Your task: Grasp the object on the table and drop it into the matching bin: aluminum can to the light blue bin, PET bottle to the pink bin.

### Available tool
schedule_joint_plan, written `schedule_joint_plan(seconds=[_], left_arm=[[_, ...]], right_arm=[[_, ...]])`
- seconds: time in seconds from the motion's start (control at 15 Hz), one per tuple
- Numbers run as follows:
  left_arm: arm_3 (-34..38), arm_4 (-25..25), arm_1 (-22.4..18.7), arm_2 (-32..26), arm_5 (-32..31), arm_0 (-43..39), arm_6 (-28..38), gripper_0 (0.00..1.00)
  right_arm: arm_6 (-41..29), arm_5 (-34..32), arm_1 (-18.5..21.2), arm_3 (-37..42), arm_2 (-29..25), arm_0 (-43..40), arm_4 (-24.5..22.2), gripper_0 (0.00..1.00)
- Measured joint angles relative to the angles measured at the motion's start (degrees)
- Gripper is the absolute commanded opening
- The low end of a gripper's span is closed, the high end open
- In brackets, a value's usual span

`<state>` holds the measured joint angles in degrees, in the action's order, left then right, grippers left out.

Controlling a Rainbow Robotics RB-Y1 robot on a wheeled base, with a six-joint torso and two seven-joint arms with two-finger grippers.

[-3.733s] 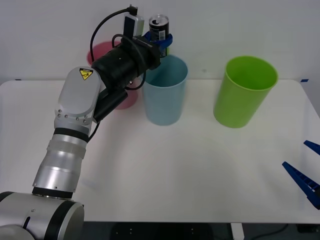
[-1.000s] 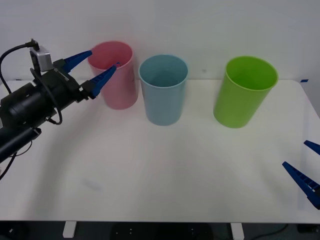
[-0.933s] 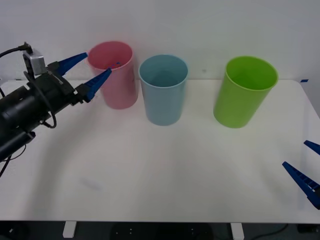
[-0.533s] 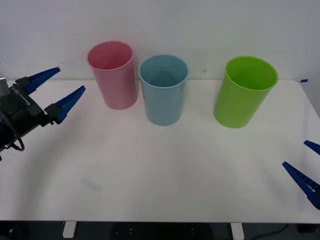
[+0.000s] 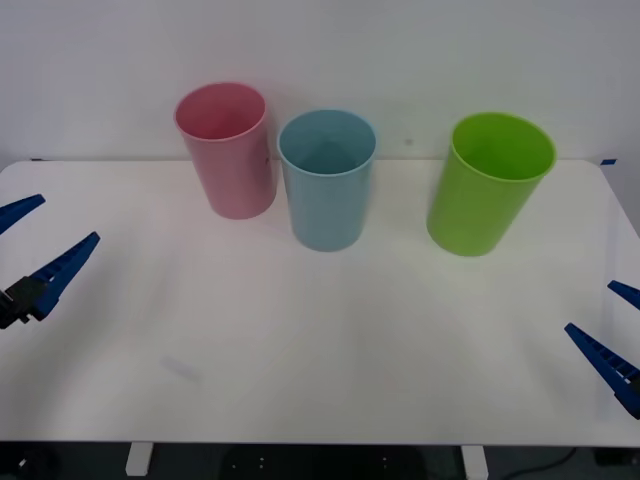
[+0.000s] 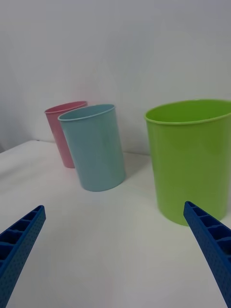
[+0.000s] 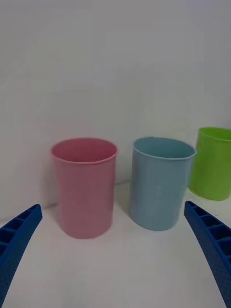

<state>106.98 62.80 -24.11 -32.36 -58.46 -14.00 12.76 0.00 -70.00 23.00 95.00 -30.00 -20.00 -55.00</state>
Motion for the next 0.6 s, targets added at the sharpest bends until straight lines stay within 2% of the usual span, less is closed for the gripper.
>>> schedule_joint_plan(seconds=[0.27, 0.6], left_arm=[[0.0, -4.0, -0.2, -2.6, -0.2, -5.2, -3.2, 1.0], [0.0, -5.7, -0.2, -5.0, -0.7, -9.9, -6.6, 1.0]], right_arm=[[0.0, 0.0, 0.0, 0.0, 0.0, 0.0, 0.0, 1.0], [0.0, 0.0, 0.0, 0.0, 0.0, 0.0, 0.0, 1.0]])
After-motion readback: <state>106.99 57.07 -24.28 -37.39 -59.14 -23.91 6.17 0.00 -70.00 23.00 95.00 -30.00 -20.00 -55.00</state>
